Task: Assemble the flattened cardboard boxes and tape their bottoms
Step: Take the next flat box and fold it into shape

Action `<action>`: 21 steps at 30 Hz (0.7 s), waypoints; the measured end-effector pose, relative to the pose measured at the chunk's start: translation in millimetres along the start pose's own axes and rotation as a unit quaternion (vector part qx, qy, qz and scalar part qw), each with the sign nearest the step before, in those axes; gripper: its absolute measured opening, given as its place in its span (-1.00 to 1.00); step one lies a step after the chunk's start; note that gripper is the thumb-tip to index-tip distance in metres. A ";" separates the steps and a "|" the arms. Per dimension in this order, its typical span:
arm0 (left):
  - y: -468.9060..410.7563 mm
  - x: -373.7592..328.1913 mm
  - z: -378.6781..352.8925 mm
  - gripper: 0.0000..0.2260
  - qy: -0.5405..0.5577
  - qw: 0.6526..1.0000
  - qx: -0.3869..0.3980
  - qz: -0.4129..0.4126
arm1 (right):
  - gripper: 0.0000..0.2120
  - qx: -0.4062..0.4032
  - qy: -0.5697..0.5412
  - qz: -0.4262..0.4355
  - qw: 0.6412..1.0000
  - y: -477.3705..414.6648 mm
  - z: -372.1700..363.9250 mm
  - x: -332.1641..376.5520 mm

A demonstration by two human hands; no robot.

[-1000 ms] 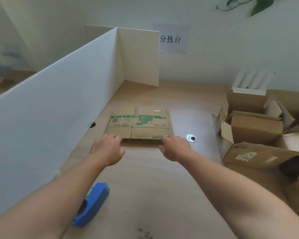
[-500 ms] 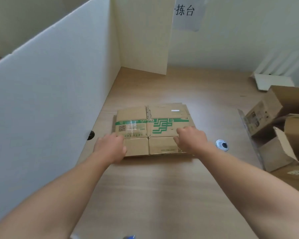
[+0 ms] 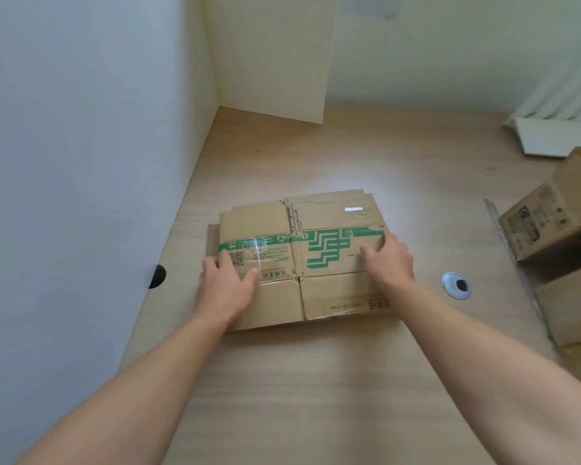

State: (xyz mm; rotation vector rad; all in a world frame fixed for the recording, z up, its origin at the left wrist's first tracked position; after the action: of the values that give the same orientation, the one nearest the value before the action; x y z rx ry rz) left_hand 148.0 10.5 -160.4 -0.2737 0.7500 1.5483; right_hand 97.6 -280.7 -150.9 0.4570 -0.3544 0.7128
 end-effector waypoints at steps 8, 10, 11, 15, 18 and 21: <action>50.1 -21.1 -5.2 -0.48 0.130 0.991 -0.005 0.012 | -0.38 -0.009 -0.156 -0.015 0.988 18.4 30.0 -48.6; 68.3 -25.9 -3.4 -0.49 0.133 0.991 -0.008 0.023 | -0.34 0.020 -0.184 -0.058 0.981 27.9 37.5 -70.4; 78.3 -28.1 -3.0 -0.49 0.131 0.991 -0.012 0.024 | -0.36 0.038 -0.199 -0.071 0.977 34.9 40.9 -82.4; 124.3 -36.6 -5.0 -0.41 0.141 0.990 -0.013 0.002 | -0.58 0.056 -0.266 -0.072 0.960 68.7 54.8 -128.6; 163.2 -35.4 -8.2 -0.32 0.171 0.985 -0.023 -0.021 | -0.81 0.063 -0.353 -0.072 0.931 100.4 72.2 -159.9; 204.8 -28.9 -10.5 -0.40 0.243 0.968 -0.042 -0.036 | -0.82 0.091 -0.429 -0.047 0.898 136.2 94.5 -193.7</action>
State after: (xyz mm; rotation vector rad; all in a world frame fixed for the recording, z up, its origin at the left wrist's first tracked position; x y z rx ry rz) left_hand -46.2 -9.3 -91.3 -0.7556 1.0421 1.4602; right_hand -147.8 -343.3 -122.1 0.9592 -1.0933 0.4128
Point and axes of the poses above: each hand's wrist, its own y-axis away from the middle knuckle, its own z-axis out of the back of the hand, x = y × z, the point moved 2 cm from there along -y, towards the middle knuckle, and after that the axes turned 7 degrees about y, right-handed, at the moved point
